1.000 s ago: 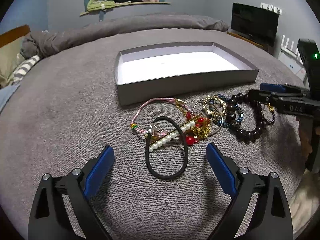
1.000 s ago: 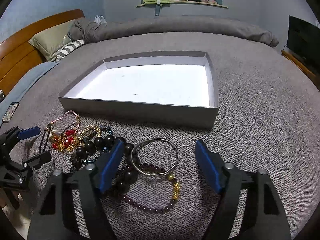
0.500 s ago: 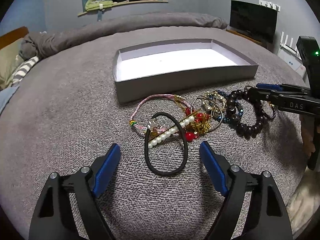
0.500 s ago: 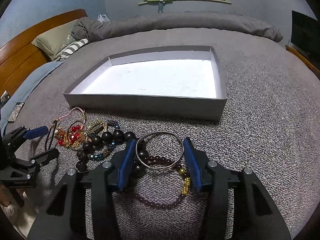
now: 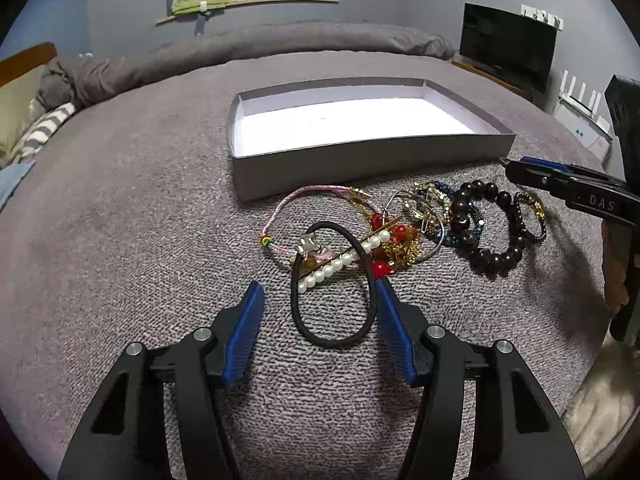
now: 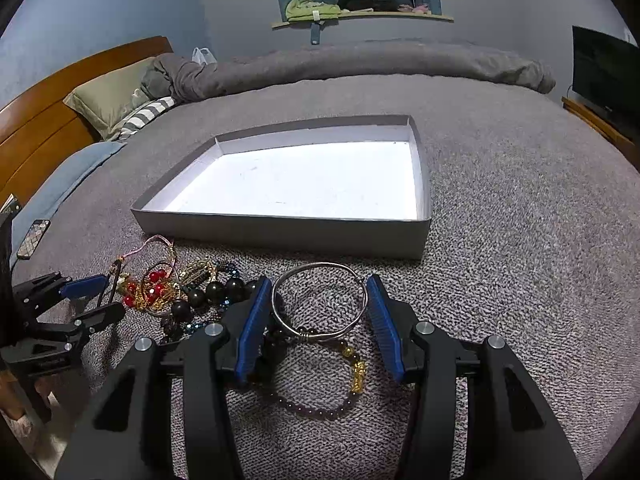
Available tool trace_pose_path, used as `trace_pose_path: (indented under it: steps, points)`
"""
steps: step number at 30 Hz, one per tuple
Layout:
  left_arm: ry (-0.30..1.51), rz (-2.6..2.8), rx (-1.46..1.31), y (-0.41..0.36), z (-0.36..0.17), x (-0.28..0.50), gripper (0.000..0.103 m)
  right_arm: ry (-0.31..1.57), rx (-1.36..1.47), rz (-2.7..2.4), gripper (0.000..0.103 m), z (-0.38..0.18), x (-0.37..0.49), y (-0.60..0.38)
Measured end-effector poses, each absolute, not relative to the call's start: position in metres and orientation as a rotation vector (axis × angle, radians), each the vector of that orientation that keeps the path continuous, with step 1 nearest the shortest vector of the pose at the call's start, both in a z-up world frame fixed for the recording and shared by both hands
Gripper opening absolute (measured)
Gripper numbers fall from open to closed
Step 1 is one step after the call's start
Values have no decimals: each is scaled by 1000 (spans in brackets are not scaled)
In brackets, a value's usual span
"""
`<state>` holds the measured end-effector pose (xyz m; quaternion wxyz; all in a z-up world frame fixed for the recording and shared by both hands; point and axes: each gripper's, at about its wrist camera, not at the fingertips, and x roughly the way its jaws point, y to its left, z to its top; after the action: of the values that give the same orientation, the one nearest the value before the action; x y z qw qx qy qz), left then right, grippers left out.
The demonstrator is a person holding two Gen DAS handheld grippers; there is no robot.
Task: Organize jewelry
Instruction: 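Grasp the black hair tie with the left tool while the right tool grasps the silver bangle, then carry the hair tie with the left tool into the tray while the right tool carries and releases the bangle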
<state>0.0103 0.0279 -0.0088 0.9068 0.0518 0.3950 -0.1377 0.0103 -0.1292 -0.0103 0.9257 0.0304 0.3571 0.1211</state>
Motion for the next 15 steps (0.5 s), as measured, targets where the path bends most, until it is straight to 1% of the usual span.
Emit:
trace_pose_path:
  steps: [1, 4, 7, 9, 11, 15]
  points:
    - [814, -286, 109, 28, -8, 10, 58, 728, 58, 247, 49, -10, 10, -129]
    - [817, -294, 112, 28, -6, 8, 47, 727, 58, 245, 49, -10, 10, -129]
    - [823, -301, 124, 26, -7, 7, 28, 725, 60, 240, 49, -9, 9, -131]
    - [818, -302, 137, 23, -6, 6, 11, 721, 59, 239, 49, -8, 8, -131]
    - [810, -297, 153, 22, -5, 5, 7, 714, 56, 239, 49, -7, 8, -131]
    - [782, -292, 155, 21, 0, 1, 6, 695, 55, 237, 49, -4, 4, -132]
